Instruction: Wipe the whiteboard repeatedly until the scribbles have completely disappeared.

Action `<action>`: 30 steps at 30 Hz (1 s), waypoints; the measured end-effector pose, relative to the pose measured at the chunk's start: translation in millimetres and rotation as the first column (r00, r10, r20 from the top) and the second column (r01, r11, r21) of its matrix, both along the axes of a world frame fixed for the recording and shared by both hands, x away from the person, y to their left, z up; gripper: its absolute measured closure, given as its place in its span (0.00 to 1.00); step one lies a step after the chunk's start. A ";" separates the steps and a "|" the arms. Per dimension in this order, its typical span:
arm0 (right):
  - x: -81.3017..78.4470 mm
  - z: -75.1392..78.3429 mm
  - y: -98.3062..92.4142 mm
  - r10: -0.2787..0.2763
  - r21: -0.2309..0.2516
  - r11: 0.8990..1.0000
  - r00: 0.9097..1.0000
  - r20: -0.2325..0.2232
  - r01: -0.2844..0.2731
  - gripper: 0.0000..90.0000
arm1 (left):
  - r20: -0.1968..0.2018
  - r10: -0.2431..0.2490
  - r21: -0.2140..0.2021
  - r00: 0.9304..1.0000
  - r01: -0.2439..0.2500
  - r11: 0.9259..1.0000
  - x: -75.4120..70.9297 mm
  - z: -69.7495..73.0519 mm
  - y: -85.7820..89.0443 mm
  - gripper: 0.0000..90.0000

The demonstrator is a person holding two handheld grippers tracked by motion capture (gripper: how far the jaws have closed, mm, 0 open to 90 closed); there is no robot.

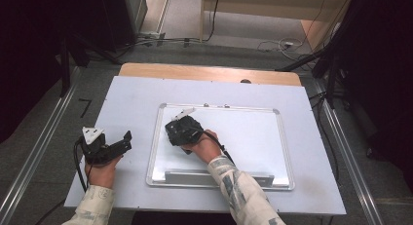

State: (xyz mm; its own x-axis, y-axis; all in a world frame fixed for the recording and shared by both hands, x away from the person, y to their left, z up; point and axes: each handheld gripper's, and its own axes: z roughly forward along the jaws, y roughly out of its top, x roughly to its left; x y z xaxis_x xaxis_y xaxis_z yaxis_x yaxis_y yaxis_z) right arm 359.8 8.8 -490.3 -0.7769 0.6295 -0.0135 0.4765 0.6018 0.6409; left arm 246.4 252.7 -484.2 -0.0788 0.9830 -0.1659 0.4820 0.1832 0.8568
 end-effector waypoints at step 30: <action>-7.2 27.8 -38.2 -0.066 0.097 0.993 0.998 0.018 0.064 0.40 | 0.000 0.004 0.000 1.000 -0.004 1.000 -0.5 -0.1 1.7 0.05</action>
